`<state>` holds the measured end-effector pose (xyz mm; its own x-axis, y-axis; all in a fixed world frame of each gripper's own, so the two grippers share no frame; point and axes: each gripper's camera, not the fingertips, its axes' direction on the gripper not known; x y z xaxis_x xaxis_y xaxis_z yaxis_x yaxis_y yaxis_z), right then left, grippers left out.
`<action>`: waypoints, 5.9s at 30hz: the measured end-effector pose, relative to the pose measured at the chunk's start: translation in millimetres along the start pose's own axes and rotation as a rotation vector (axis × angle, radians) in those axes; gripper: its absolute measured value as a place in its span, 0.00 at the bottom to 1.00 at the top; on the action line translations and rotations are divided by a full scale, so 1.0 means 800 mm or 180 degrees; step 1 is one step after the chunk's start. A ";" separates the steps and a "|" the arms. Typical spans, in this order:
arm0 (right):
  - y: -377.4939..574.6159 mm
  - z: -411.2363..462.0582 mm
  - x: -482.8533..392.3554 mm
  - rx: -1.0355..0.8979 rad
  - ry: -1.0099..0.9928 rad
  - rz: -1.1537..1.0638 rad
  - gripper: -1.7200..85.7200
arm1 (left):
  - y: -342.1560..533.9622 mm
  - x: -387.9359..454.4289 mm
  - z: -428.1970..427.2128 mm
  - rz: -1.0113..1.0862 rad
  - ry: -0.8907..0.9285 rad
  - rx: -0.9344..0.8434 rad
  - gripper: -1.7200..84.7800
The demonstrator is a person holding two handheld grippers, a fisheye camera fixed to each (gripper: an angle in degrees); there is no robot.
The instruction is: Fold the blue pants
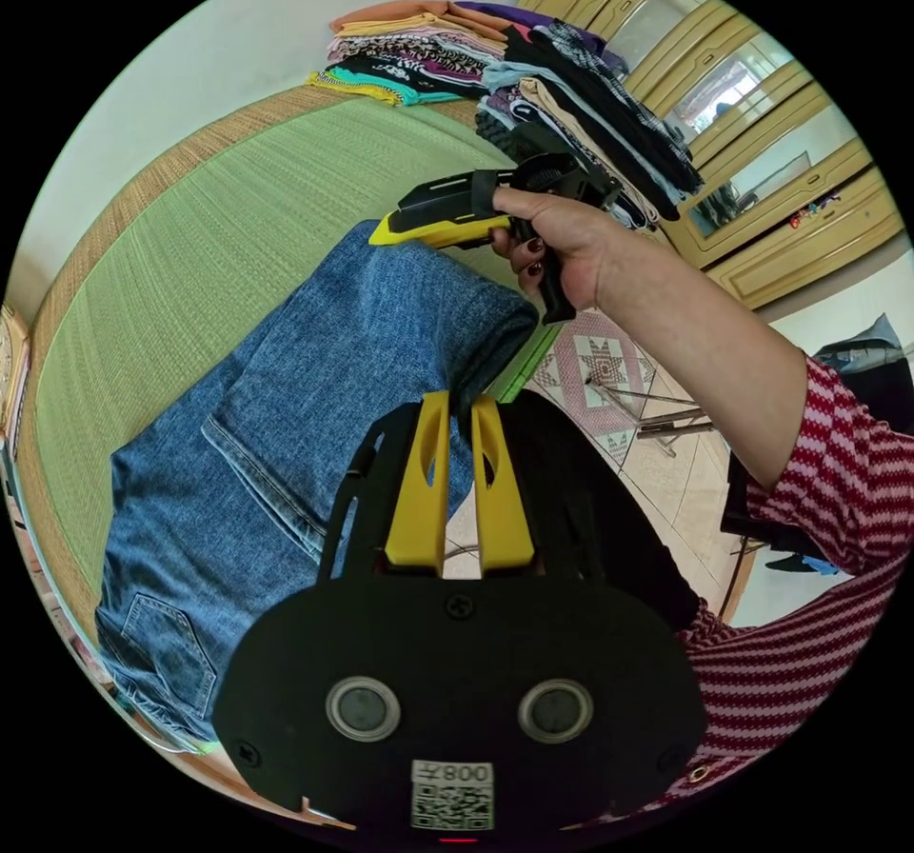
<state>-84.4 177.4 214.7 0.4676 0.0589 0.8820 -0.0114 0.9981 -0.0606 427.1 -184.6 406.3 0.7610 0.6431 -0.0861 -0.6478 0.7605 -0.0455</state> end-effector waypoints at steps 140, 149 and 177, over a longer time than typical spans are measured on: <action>-0.158 -0.243 -0.828 -0.1685 0.1191 -0.1692 0.02 | 0.596 -0.496 -0.338 -0.1755 0.1352 0.0448 0.03; -0.103 -0.208 -0.805 -0.1800 0.1380 -0.1828 0.02 | 0.623 -0.510 -0.409 -0.2147 0.0739 0.1287 0.02; 0.027 -0.173 -0.733 -0.2003 0.1265 -0.1643 0.02 | 0.588 -0.556 -0.341 -0.2583 0.1507 0.1071 0.06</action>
<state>-236.3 161.7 -368.8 0.5526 -0.5202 0.6512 0.7150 0.6974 -0.0496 -226.1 -137.2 151.5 0.8283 -0.1292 -0.5452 0.1616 0.9868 0.0116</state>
